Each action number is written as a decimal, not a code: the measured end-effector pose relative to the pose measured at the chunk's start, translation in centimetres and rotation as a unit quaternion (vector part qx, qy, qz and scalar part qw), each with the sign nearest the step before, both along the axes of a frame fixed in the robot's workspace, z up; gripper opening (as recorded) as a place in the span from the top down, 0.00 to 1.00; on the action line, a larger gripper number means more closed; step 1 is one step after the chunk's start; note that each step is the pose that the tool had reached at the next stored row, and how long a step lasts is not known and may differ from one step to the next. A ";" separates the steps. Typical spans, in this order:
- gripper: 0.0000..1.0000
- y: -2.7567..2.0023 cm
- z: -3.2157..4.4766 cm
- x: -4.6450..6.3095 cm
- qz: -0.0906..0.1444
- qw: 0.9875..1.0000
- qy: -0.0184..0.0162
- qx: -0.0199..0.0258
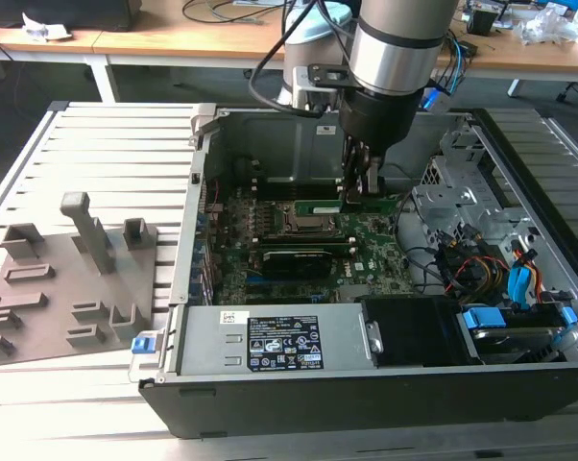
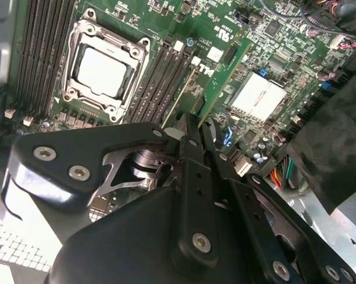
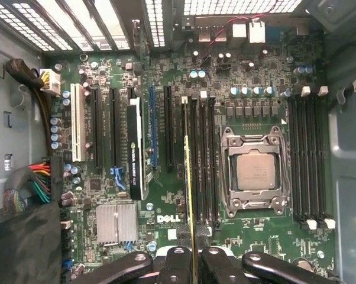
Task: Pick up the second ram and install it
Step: 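Insert the second ram into the second slot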
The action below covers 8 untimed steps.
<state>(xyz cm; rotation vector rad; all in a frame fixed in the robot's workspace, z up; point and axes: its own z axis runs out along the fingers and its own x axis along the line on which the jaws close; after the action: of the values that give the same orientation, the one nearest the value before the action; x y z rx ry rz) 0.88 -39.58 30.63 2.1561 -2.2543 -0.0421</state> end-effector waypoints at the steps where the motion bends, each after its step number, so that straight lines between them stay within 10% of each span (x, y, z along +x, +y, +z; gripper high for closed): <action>1: 0.86 0.00 -0.14 -0.1 0.000 1.000 0.000 0.000; 8: 0.86 0.00 -0.79 -0.4 0.000 1.000 0.000 0.000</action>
<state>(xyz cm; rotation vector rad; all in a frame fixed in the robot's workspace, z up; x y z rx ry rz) 0.48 -39.58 29.84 2.1561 -2.2543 -0.0421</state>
